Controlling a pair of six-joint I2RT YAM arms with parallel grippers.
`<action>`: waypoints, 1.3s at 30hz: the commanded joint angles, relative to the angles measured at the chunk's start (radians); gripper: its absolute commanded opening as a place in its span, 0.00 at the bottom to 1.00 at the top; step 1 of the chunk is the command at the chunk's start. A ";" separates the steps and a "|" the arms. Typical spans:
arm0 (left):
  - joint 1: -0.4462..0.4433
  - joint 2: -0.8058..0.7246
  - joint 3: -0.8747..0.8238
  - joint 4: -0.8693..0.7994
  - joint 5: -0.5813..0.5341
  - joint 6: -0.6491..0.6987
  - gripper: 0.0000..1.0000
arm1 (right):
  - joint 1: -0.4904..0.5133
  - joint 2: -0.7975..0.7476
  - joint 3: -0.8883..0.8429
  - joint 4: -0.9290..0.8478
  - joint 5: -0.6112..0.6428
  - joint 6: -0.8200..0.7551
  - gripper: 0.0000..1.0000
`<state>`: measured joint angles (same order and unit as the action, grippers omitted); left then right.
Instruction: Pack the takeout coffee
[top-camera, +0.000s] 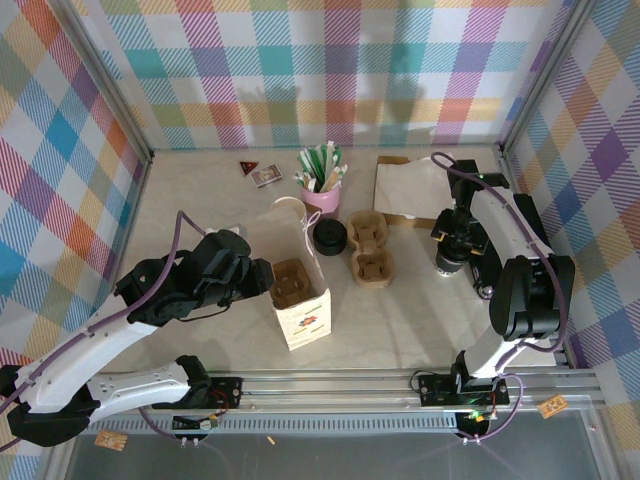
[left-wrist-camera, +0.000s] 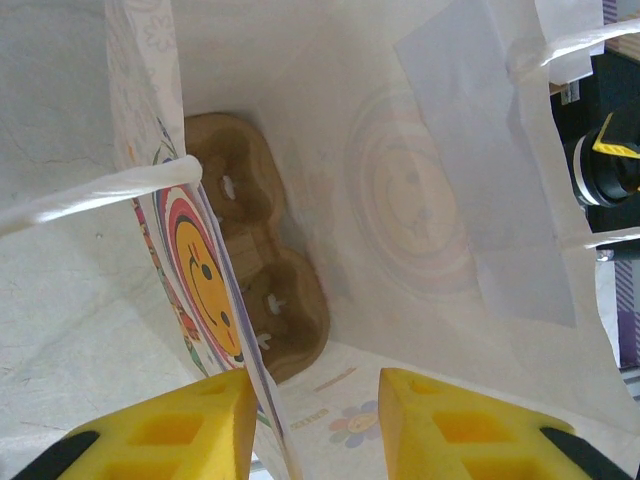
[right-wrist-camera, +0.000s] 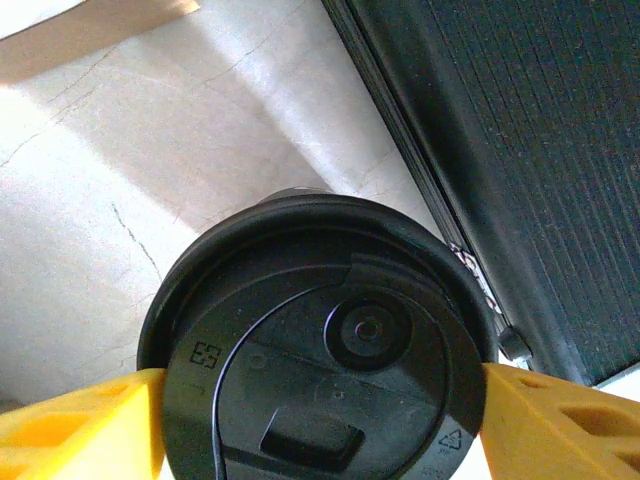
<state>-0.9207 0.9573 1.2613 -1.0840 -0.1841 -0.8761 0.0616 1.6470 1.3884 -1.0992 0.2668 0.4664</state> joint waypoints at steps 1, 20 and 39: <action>0.002 -0.013 0.016 -0.025 0.011 -0.014 0.36 | -0.006 -0.013 -0.030 -0.011 -0.033 -0.050 0.74; 0.002 -0.008 0.065 -0.111 -0.003 0.096 0.35 | 0.055 -0.163 -0.166 0.061 -0.237 -0.427 0.65; 0.004 0.036 0.097 -0.083 0.002 0.172 0.35 | 0.239 -0.106 -0.114 0.015 -0.093 -0.500 0.90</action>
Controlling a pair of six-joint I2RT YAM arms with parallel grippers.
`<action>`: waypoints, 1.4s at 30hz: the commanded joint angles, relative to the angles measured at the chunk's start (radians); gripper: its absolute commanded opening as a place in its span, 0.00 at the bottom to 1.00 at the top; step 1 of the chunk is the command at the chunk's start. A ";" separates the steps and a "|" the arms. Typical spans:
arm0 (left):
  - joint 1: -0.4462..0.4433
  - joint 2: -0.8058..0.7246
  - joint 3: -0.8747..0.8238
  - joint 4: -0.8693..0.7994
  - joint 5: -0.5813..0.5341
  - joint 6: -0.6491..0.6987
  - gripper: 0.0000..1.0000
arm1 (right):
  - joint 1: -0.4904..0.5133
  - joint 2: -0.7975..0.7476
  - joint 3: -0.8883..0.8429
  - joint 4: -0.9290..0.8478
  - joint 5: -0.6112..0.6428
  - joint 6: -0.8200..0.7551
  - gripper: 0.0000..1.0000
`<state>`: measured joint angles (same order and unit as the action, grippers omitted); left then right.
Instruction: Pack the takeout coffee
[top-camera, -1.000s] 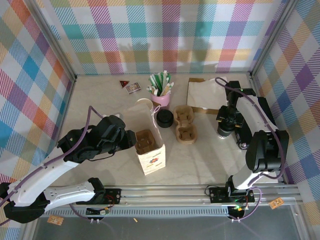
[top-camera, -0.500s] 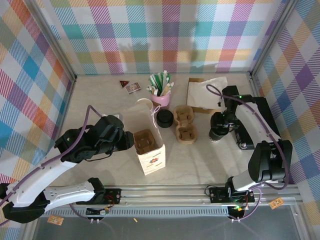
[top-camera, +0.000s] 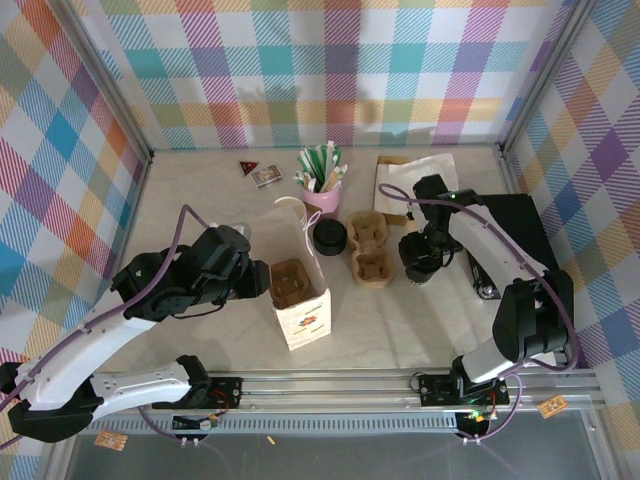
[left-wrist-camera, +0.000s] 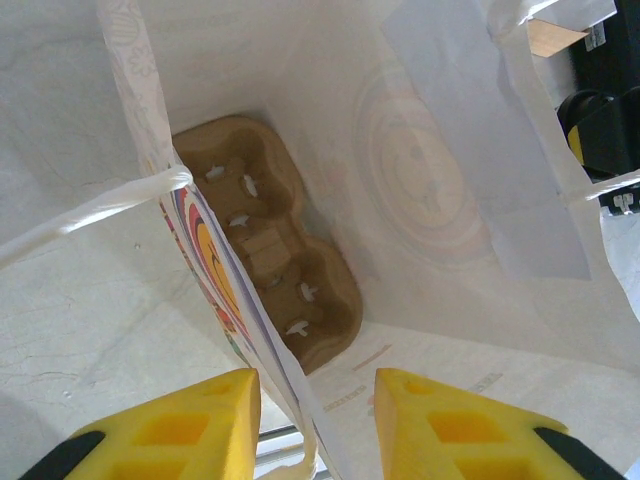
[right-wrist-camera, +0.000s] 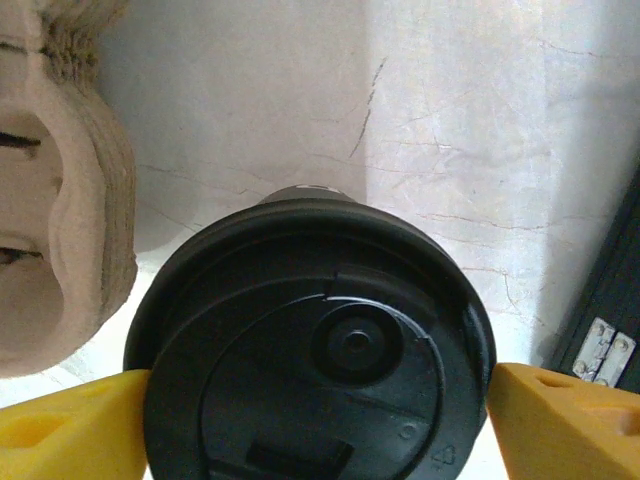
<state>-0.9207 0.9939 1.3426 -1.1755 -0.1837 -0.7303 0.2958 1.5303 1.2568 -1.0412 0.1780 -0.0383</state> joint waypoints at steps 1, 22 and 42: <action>0.004 0.004 0.019 0.010 0.001 0.029 0.35 | 0.005 0.008 0.029 -0.056 -0.006 0.014 0.91; 0.002 0.030 0.070 -0.018 -0.012 0.019 0.35 | 0.007 -0.053 0.038 -0.088 -0.012 0.378 0.85; 0.003 0.031 0.067 -0.028 -0.010 0.012 0.34 | 0.009 0.006 0.012 -0.060 -0.025 0.400 0.78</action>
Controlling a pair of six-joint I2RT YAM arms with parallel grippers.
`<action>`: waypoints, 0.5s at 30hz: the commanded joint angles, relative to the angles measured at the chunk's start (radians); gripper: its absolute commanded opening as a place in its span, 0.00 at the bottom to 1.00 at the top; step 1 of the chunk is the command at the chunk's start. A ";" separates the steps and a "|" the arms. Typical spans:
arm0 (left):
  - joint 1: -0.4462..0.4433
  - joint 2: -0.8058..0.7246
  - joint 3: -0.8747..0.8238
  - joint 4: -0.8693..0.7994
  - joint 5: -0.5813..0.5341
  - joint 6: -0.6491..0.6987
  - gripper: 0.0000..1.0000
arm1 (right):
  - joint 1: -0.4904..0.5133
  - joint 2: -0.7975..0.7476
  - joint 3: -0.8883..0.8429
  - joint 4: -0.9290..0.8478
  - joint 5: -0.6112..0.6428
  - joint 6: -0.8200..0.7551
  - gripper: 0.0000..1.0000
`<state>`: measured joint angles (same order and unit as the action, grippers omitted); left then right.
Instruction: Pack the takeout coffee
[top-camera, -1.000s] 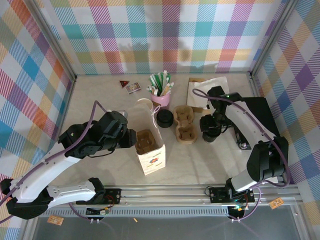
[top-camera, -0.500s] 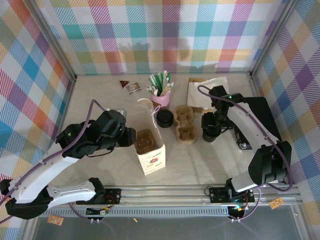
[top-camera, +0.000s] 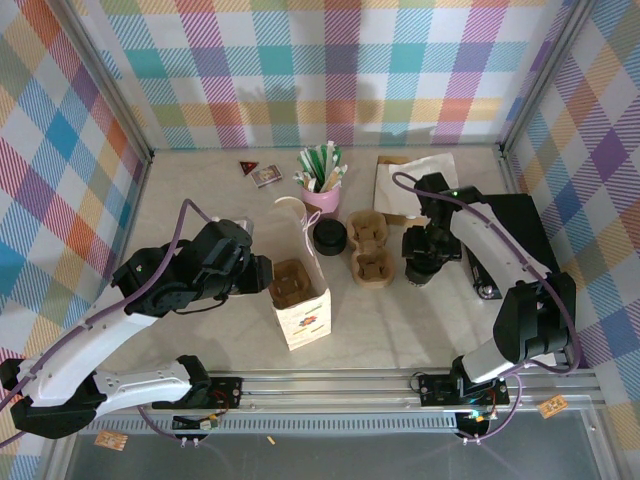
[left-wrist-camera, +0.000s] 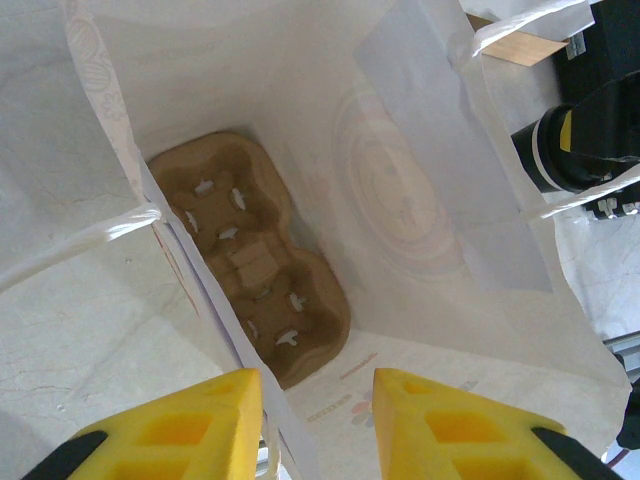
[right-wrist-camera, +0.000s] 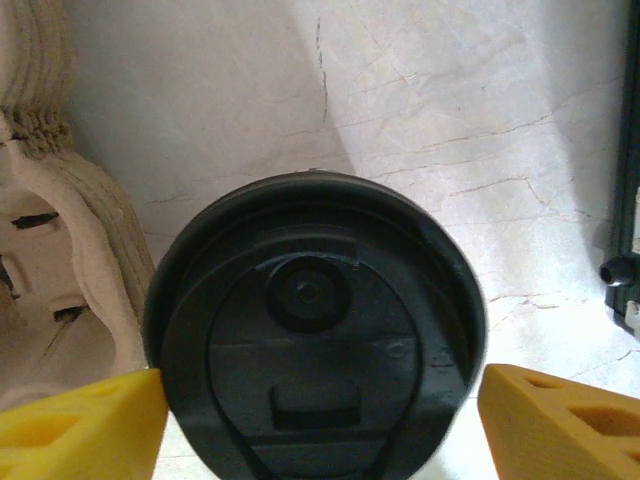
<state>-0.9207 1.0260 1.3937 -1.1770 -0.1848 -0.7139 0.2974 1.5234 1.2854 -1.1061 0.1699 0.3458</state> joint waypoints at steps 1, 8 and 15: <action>0.003 -0.001 0.017 -0.026 -0.010 -0.005 0.34 | 0.008 0.014 -0.020 0.010 -0.022 0.016 0.76; 0.003 0.000 0.019 -0.028 -0.013 -0.003 0.34 | 0.008 0.021 -0.041 0.016 -0.015 -0.004 0.76; 0.003 0.004 0.022 -0.032 -0.010 0.005 0.34 | 0.009 0.027 -0.063 0.031 -0.019 -0.062 0.77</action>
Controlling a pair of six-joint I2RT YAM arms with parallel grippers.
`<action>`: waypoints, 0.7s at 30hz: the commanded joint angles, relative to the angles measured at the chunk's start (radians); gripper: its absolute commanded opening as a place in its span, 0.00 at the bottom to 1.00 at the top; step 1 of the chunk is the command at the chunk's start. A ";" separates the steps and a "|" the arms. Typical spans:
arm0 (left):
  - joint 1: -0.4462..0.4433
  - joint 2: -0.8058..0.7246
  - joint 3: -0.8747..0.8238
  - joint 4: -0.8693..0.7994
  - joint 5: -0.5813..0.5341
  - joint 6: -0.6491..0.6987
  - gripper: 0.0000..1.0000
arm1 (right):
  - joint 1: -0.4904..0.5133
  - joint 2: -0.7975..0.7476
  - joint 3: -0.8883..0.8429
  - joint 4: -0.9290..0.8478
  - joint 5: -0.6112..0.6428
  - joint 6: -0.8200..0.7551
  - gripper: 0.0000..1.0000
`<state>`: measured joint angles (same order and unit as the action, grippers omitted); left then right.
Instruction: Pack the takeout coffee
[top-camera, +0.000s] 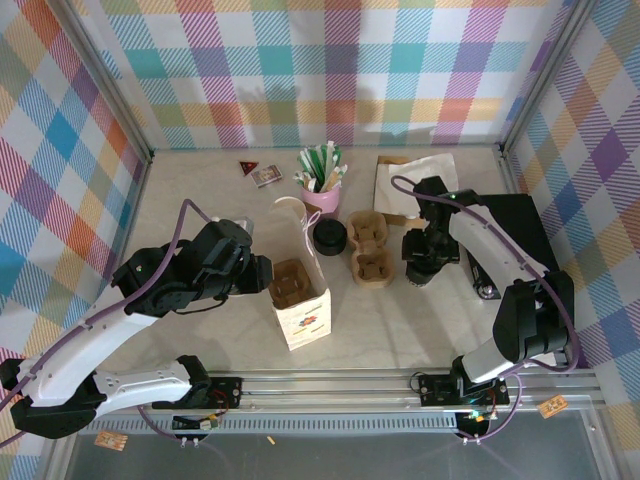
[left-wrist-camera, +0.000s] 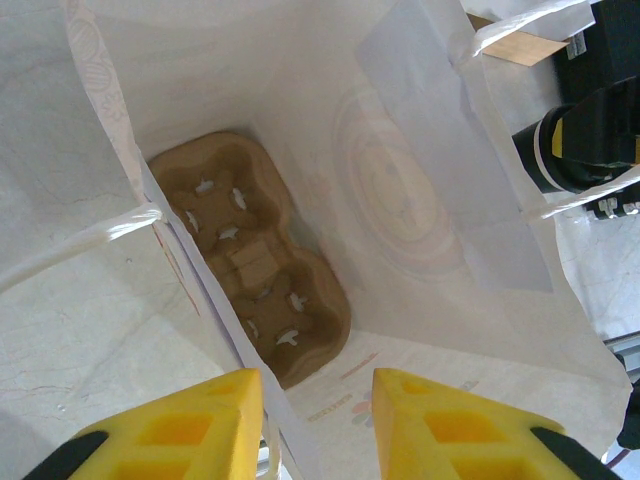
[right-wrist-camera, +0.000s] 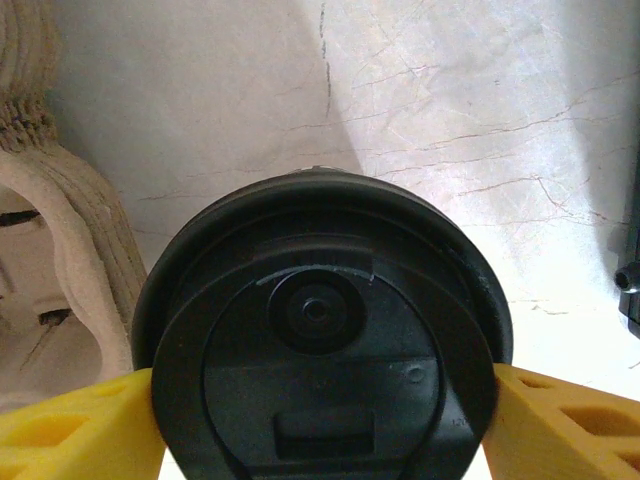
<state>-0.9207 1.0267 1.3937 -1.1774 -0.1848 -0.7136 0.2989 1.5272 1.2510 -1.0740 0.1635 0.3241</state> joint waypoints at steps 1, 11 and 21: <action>0.004 0.003 0.021 -0.033 -0.012 0.007 0.34 | 0.008 0.023 -0.032 0.003 -0.012 -0.049 0.78; 0.003 0.027 0.029 -0.054 -0.020 0.047 0.33 | 0.008 0.008 -0.040 0.007 -0.029 -0.156 0.69; 0.006 0.108 0.108 -0.120 -0.059 0.099 0.33 | 0.007 -0.007 -0.035 0.014 -0.069 -0.162 0.67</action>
<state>-0.9203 1.1194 1.4643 -1.2415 -0.2150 -0.6445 0.2989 1.5143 1.2381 -1.0420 0.1444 0.1665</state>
